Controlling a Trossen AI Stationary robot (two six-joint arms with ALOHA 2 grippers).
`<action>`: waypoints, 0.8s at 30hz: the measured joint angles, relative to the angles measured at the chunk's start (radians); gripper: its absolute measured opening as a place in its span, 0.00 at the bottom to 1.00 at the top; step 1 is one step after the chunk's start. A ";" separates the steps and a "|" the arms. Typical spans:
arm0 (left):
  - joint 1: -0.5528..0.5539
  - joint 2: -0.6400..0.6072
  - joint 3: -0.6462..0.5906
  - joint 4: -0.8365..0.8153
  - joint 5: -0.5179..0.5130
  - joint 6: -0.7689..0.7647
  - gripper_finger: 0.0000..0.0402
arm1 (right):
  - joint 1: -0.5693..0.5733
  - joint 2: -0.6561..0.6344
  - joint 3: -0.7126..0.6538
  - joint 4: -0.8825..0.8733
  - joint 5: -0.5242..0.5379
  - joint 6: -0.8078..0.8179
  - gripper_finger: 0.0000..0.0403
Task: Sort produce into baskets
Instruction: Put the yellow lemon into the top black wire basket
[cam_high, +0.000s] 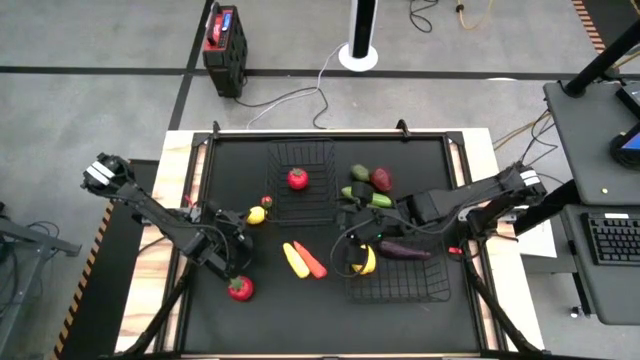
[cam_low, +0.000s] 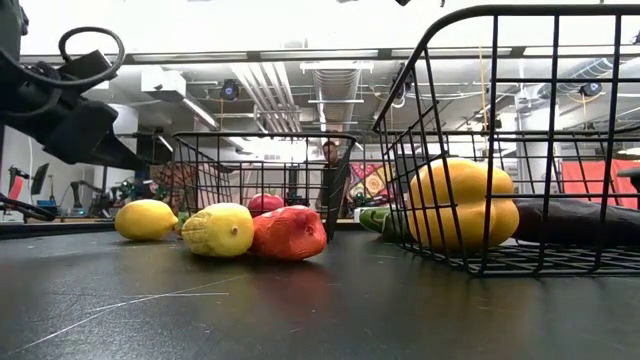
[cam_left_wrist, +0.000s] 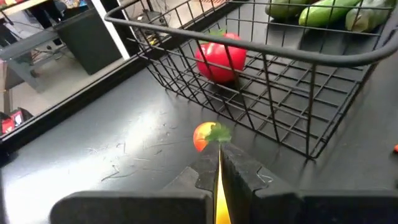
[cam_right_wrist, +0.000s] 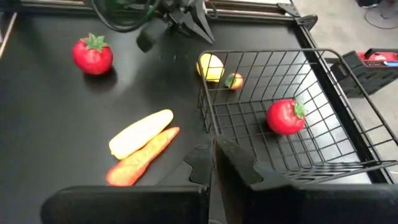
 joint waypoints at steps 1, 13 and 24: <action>0.006 0.000 -0.005 0.007 0.000 -0.001 0.00 | 0.000 -0.001 0.000 0.001 0.000 0.000 0.03; 0.062 0.001 -0.046 0.127 0.052 0.063 0.00 | 0.000 0.008 -0.011 0.004 0.027 -0.001 0.03; 0.079 0.013 -0.093 0.164 0.091 0.048 0.00 | 0.000 0.008 -0.011 0.004 0.027 0.000 0.03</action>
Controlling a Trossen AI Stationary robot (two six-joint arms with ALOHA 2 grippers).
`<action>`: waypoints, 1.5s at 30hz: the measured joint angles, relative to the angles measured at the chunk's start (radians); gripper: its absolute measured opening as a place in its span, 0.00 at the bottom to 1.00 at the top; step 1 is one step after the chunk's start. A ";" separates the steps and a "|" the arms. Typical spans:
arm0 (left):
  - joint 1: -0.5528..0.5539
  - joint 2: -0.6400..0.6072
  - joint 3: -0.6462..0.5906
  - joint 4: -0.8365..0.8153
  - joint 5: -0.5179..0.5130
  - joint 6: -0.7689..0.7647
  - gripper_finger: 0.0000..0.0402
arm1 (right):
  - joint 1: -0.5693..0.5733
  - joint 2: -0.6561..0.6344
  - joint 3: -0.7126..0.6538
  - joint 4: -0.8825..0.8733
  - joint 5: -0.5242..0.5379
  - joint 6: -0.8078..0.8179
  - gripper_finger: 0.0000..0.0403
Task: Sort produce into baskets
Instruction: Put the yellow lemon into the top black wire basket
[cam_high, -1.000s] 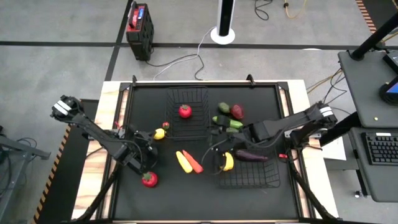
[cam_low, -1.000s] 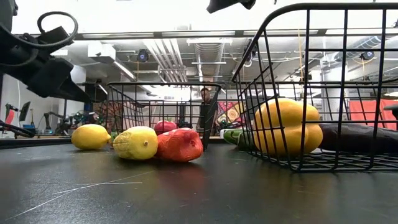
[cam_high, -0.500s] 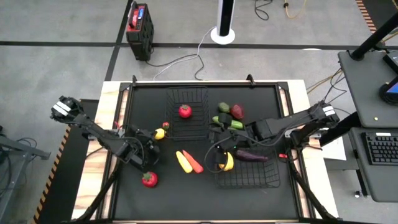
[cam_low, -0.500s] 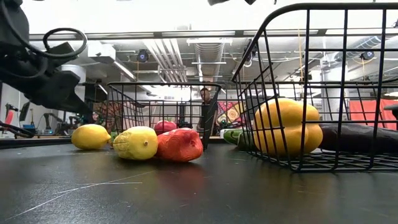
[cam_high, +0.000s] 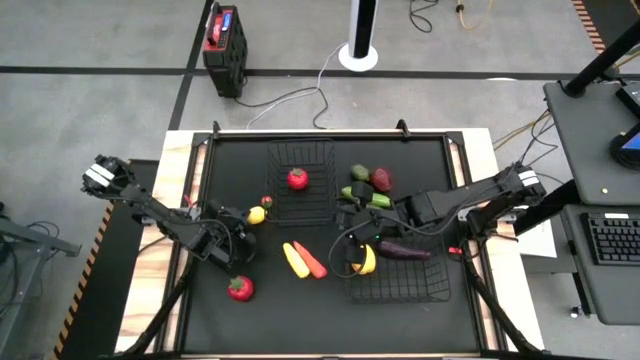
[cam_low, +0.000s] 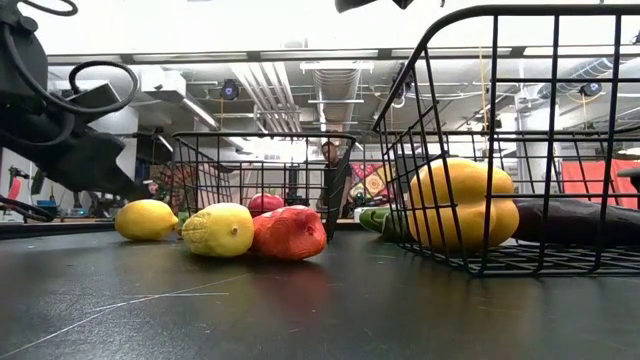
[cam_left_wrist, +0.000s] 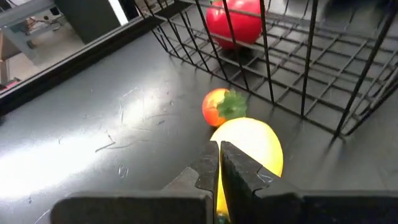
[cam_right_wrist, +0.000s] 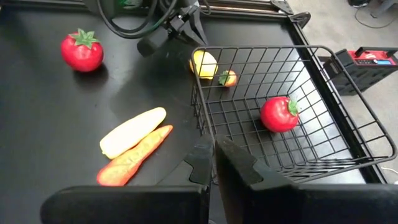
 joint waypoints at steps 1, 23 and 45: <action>0.000 0.002 0.000 0.005 0.013 0.014 0.00 | 0.000 0.000 0.000 0.000 0.000 0.001 0.03; -0.080 -0.019 0.172 -0.074 0.229 0.312 0.00 | 0.003 0.001 0.000 -0.001 -0.014 0.027 0.03; -0.068 -0.021 0.498 -0.613 0.211 0.011 0.00 | 0.002 0.001 -0.032 0.001 -0.017 0.005 0.03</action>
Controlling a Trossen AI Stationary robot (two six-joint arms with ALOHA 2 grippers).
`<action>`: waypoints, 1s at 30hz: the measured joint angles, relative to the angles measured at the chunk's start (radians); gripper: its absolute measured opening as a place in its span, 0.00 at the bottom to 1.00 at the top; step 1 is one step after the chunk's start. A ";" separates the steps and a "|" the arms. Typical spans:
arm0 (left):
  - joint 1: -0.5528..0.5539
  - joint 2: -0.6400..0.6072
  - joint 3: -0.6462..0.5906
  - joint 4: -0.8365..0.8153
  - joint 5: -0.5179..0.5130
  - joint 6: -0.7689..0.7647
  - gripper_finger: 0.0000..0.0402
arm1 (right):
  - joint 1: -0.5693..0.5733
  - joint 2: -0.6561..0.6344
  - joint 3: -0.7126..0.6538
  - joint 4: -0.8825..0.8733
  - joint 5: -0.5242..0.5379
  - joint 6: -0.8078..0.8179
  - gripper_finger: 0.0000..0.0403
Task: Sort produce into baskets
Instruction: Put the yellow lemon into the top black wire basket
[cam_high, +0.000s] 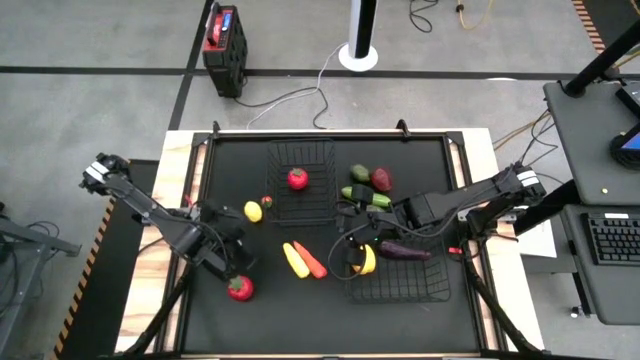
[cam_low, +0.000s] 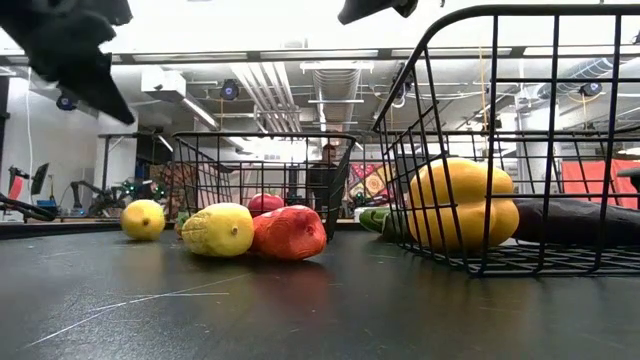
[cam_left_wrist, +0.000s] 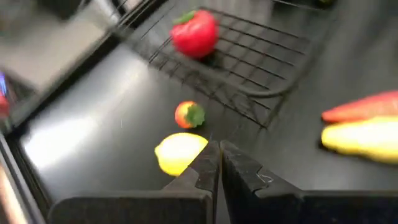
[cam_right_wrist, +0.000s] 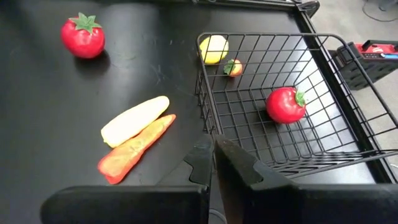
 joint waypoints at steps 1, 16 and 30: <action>0.007 -0.001 0.012 0.000 0.021 0.084 0.00 | 0.000 0.000 0.000 0.000 -0.003 -0.002 0.03; 0.273 -0.139 0.005 -0.052 0.177 -0.033 0.00 | 0.000 0.000 0.000 0.000 -0.031 -0.005 0.03; 0.275 -0.190 -0.148 0.083 0.279 0.100 0.13 | 0.000 -0.012 -0.001 0.001 -0.133 -0.028 0.03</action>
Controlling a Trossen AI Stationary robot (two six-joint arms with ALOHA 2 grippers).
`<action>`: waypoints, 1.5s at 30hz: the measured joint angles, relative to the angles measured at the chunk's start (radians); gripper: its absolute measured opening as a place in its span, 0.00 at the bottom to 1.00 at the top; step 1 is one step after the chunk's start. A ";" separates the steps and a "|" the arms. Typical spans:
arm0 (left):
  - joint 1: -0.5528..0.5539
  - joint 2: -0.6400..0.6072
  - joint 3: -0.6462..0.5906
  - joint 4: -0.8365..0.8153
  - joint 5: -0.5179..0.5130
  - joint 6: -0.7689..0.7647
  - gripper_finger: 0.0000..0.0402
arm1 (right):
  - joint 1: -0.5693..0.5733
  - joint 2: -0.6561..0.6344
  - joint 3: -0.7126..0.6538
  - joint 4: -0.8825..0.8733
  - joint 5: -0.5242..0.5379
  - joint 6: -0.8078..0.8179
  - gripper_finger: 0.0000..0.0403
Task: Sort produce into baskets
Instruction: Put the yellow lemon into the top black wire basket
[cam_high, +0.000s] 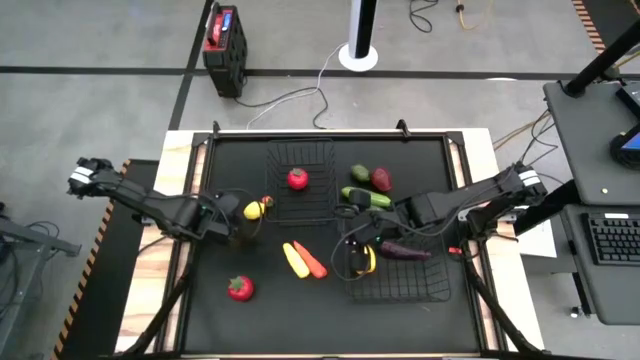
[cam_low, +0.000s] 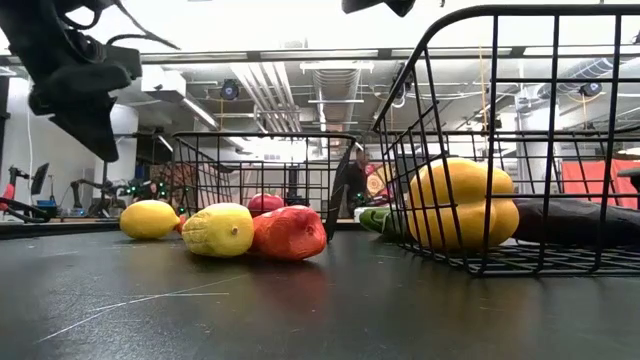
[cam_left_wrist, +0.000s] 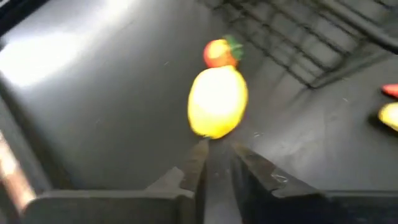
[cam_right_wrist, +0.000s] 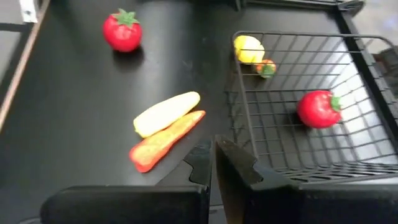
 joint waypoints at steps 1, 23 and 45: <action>0.003 -0.009 -0.008 0.024 0.000 0.045 0.16 | 0.000 -0.002 0.000 0.000 -0.011 0.003 0.03; 0.013 -0.024 -0.223 0.342 -0.133 0.424 0.46 | 0.000 -0.003 0.000 -0.009 -0.079 0.026 0.03; 0.013 -0.021 -0.356 0.543 -0.166 0.477 0.46 | 0.000 -0.003 -0.005 -0.025 -0.079 0.034 0.03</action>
